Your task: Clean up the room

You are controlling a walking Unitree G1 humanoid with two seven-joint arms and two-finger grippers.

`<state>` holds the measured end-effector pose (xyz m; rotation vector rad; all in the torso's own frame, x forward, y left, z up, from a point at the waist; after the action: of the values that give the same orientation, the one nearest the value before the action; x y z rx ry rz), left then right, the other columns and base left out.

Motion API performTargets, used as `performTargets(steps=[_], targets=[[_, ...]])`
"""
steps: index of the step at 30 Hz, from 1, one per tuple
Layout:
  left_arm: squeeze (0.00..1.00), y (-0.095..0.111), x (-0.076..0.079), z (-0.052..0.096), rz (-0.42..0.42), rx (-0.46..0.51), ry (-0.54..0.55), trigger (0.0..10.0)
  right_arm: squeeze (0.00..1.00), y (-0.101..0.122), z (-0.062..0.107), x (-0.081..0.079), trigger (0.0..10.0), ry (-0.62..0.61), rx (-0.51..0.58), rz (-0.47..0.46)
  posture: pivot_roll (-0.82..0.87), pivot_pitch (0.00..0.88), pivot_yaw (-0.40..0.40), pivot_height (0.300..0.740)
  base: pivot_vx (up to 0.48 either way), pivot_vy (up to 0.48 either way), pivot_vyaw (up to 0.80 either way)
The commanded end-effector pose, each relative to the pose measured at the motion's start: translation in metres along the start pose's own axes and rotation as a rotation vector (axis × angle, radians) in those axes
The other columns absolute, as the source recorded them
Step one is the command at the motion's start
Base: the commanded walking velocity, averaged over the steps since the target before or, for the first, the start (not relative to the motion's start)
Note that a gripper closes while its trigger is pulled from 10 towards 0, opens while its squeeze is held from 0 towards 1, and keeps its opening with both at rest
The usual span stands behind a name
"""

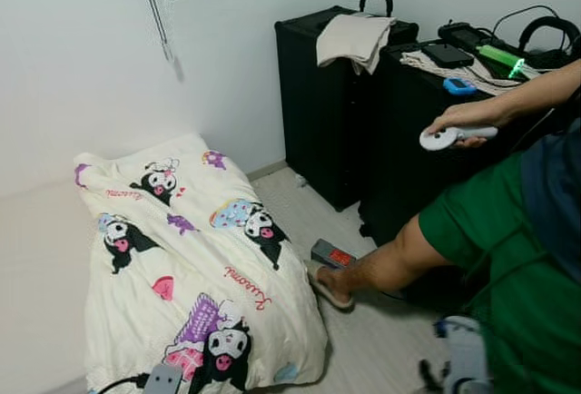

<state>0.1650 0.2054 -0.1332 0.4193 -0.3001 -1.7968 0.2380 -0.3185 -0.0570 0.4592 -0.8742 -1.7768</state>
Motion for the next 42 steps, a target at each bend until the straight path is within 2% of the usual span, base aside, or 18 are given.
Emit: performTargets(steps=[1, 2, 6, 18, 23, 25, 27, 28, 29, 30, 31, 32, 34, 35, 36, 37, 40, 42], targets=[[0.0, -0.007, -0.009, 0.002, -0.018, -0.026, 0.014, 10.0, 0.0, -0.003, 0.001, 0.002, 10.0, -0.017, 0.007, -0.037, -0.34, 0.0, 0.109, 0.74, 0.0, 0.0, 0.0], [0.0, -0.01, -0.008, 0.002, -0.012, -0.033, 0.016, 10.0, 0.0, 0.0, 0.002, 0.011, 10.0, -0.034, 0.027, -0.059, -0.34, 0.0, 0.101, 0.74, 0.0, 0.0, 0.0], [0.0, -0.02, -0.003, 0.003, 0.004, -0.051, 0.005, 10.0, 0.0, 0.009, 0.003, 0.021, 10.0, -0.05, 0.058, -0.038, -0.34, 0.0, 0.075, 0.74, 0.0, 0.0, 0.0], [0.0, -0.033, -0.002, 0.005, 0.03, -0.079, 0.008, 10.0, 0.0, 0.003, 0.002, 0.017, 10.0, -0.045, 0.022, -0.026, -0.31, 0.0, 0.054, 0.74, 0.0, 0.0, 0.0], [0.0, -0.035, -0.004, 0.005, 0.068, -0.078, 0.026, 10.0, 0.0, -0.007, 0.002, 0.008, 10.0, -0.025, -0.014, -0.026, -0.3, 0.0, 0.059, 0.74, 0.0, 0.0, 0.0], [0.0, -0.039, -0.002, 0.006, 0.054, -0.089, 0.016, 10.0, 0.0, -0.018, 0.003, -0.001, 10.0, -0.005, -0.048, -0.001, -0.33, 0.0, 0.075, 0.74, 0.0, 0.0, 0.0], [0.0, -0.04, -0.001, 0.006, 0.023, -0.094, 0.002, 10.0, 0.0, -0.031, 0.005, -0.018, 10.0, 0.048, -0.086, 0.038, -0.33, 0.0, 0.065, 0.74, 0.0, 0.0, 0.0], [0.0, -0.04, -0.001, 0.006, 0.023, -0.094, 0.002, 10.0, 0.0, -0.031, 0.005, -0.018, 10.0, 0.048, -0.086, 0.038, -0.33, 0.0, 0.065, 0.74, 0.0, 0.0, 0.0], [0.0, -0.04, -0.002, 0.006, 0.021, -0.091, 0.006, 10.0, 0.0, -0.038, 0.006, -0.03, 10.0, 0.084, -0.103, 0.066, -0.31, 0.0, 0.048, 0.74, 0.0, 0.0, 0.0], [0.0, -0.04, -0.002, 0.006, 0.021, -0.091, 0.006, 10.0, 0.0, -0.038, 0.006, -0.03, 10.0, 0.084, -0.103, 0.066, -0.31, 0.0, 0.048, 0.74, 0.0, 0.0, 0.0], [0.0, -0.037, -0.006, 0.006, 0.045, -0.079, 0.022, 10.0, 0.0, -0.047, 0.008, -0.045, 10.0, 0.131, -0.132, 0.1, -0.29, 0.0, 0.03, 0.74, 0.0, 0.0, 0.0], [0.0, -0.037, -0.006, 0.006, 0.045, -0.079, 0.022, 10.0, 0.0, -0.047, 0.008, -0.045, 10.0, 0.131, -0.132, 0.1, -0.29, 0.0, 0.03, 0.74, 0.0, 0.0, 0.0], [0.0, -0.031, -0.013, 0.006, 0.087, -0.055, 0.055, 10.0, 0.0, -0.066, 0.014, -0.073, 10.0, 0.218, -0.19, 0.173, -0.25, 0.0, 0.003, 0.74, 0.0, 0.0, 0.0], [0.0, -0.031, -0.013, 0.006, 0.087, -0.055, 0.055, 10.0, 0.0, -0.066, 0.014, -0.073, 10.0, 0.218, -0.19, 0.173, -0.25, 0.0, 0.003, 0.74, 0.0, 0.0, 0.0], [0.0, -0.029, -0.018, 0.006, 0.106, -0.046, 0.073, 10.0, 0.0, -0.076, 0.018, -0.088, 10.0, 0.268, -0.221, 0.223, -0.2, 0.0, -0.023, 0.74, 0.0, 0.0, 0.0], [0.0, -0.029, -0.018, 0.006, 0.106, -0.046, 0.073, 10.0, 0.0, -0.076, 0.018, -0.088, 10.0, 0.268, -0.221, 0.223, -0.2, 0.0, -0.023, 0.74, 0.0, 0.0, 0.0], [0.0, -0.027, -0.035, 0.009, 0.174, -0.017, 0.139, 10.0, 0.0, -0.107, 0.036, -0.129, 10.0, 0.42, -0.314, 0.398, -0.07, 0.0, -0.076, 0.74, 0.0, 0.0, 0.0], [0.0, -0.027, -0.039, 0.01, 0.193, -0.009, 0.151, 10.0, 0.0, -0.114, 0.041, -0.136, 10.0, 0.45, -0.333, 0.43, -0.05, 0.0, -0.081, 0.74, 0.0, 0.0, 0.0]])
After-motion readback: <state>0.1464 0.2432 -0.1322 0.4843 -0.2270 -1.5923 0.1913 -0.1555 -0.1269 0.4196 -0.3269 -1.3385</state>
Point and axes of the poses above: a point about 5 cm out from each wrist's last joint towards the gripper, its own z axis pointing back from the gripper into the wrist, its own y axis along the axis of the wrist's last joint, x = y × z, the point moved 4 cm from there along -z, pointing out of the wrist towards the gripper, and after that the axes turned 7 degrees about -z, right-handed, at the moved point
